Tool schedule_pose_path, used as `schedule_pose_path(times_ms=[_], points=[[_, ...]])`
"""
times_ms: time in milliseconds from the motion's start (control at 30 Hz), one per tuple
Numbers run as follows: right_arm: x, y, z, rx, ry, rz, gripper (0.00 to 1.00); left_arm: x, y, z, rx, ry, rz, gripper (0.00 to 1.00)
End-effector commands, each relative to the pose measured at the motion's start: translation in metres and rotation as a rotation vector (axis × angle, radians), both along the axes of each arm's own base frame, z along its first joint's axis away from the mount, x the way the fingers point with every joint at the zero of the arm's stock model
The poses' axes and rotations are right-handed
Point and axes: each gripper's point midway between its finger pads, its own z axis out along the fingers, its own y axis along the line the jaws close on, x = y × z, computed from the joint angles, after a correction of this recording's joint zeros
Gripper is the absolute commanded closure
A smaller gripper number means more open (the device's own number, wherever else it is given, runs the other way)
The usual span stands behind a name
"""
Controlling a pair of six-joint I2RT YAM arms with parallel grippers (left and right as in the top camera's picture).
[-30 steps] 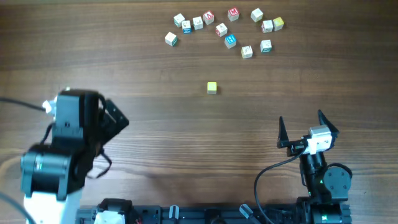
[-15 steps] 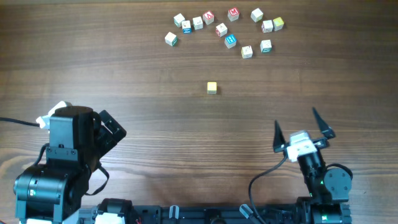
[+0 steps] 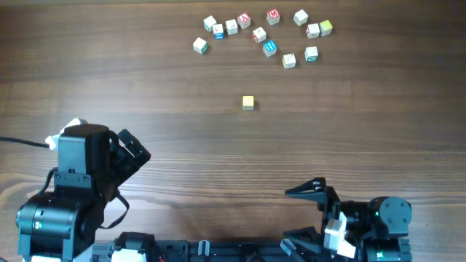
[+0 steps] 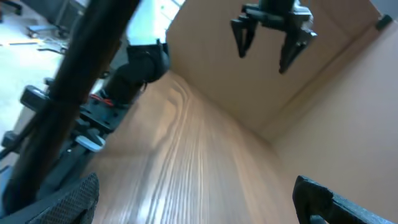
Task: Form a tower
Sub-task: 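Raise the right arm and reach the right gripper toward the block cluster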
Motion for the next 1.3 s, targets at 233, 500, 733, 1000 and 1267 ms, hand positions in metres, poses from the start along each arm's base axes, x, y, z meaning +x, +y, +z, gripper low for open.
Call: schedule_pose_path(times_ms=[233, 500, 733, 1000, 1267], points=[[0.077, -0.021, 0.01, 0.159, 0.456, -0.456, 0.0, -0.001, 0.0, -0.003, -0.014, 0.009, 0.013, 0.0], [0.104, -0.044, 0.047, 0.54, 0.957, -0.528, 0.0, -0.001, 0.0, -0.003, -0.014, 0.009, 0.012, 0.0], [0.127, -0.064, 0.029, 0.67, 1.206, -0.667, 0.0, -0.001, 0.0, -0.003, -0.014, 0.009, 0.013, 0.0], [0.168, -0.076, 0.037, 0.498, 1.409, -0.946, 0.0, -0.001, 0.0, -0.003, -0.014, 0.009, 0.013, 0.0], [0.226, -0.07, 0.035, 0.222, 1.708, -1.056, 0.0, -0.001, 0.0, -0.003, -0.014, 0.009, 0.013, 0.0]])
